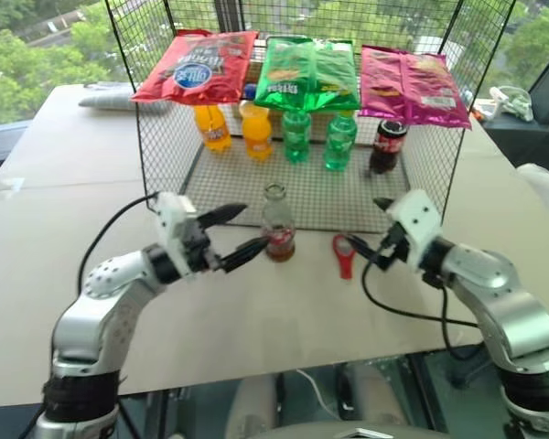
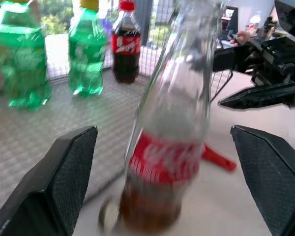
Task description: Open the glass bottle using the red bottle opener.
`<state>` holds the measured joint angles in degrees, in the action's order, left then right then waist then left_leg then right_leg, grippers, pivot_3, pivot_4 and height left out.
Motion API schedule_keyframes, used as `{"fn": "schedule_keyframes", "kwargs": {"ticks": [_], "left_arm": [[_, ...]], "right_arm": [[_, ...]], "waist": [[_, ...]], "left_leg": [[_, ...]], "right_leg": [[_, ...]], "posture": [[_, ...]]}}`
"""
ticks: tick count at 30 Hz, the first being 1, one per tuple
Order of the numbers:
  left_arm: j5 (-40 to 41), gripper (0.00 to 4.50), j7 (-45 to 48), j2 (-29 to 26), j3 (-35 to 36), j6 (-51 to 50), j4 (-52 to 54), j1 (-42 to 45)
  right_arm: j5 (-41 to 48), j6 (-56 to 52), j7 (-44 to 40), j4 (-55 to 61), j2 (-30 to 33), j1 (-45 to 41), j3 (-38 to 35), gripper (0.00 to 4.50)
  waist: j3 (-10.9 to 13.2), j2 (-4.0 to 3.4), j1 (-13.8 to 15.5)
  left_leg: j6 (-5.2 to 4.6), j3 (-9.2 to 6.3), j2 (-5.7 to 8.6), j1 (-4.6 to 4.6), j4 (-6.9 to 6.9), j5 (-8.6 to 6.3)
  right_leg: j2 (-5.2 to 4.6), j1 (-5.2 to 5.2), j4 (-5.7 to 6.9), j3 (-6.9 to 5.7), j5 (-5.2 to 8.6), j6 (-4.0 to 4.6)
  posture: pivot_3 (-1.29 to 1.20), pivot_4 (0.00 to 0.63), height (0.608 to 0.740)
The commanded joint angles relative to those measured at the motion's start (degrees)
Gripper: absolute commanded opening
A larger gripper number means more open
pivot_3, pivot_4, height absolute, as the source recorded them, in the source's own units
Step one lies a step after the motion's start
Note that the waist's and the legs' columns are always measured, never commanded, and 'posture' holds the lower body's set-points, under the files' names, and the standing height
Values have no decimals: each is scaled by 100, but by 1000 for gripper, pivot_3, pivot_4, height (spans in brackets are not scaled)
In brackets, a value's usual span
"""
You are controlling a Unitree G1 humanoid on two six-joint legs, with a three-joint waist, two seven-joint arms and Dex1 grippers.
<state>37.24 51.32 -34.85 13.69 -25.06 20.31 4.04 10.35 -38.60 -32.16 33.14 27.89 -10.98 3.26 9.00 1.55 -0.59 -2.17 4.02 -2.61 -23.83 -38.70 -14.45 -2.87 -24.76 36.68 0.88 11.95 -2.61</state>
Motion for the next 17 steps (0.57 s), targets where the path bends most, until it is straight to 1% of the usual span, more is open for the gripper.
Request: {"fn": "schedule_keyframes", "kwargs": {"ticks": [1, 5, 8, 12, 17], "left_arm": [[418, 4482, 216, -166, 387, -38, 390, -426], [283, 4482, -436, 60, 851, 61, 157, -839], [-88, 4482, -785, 155, 1050, 293, -109, -1131], [-199, 4482, -1164, 250, 1162, 272, -243, -1274], [-176, 4482, -1298, 294, 1172, 232, -189, -1309]], "right_arm": [[160, 366, -37, 309, 104, 368, -403, 4500], [287, 757, -89, 518, 210, 1191, -907, 4500], [432, 879, -103, 780, 197, 1678, -1161, 4500], [473, 950, 50, 1033, 93, 2151, -1301, 4500], [485, 978, 160, 1182, 59, 2508, -1319, 4500]], "waist": [[0, 0, -8], [0, 0, 2], [0, 0, -4], [-1, 1, -6], [-2, 2, 5]], "left_leg": [[0, -1, -2, 2, 0, 0], [0, -2, -5, 3, 5, 0], [0, -2, -5, 6, 5, 0], [0, 0, -11, 10, 5, 0], [2, -1, -24, 9, 5, -1]], "right_leg": [[1, 0, 0, 1, 0, 0], [0, -2, -1, 4, 1, 1], [-1, -1, -1, 6, 5, -6], [-1, -1, 0, 8, 12, -19], [-10, -2, -1, 5, 11, -17]], "posture": [[0, 150, 740], [0, 150, 740], [0, 150, 740], [0, 150, 740], [0, 150, 740]]}}
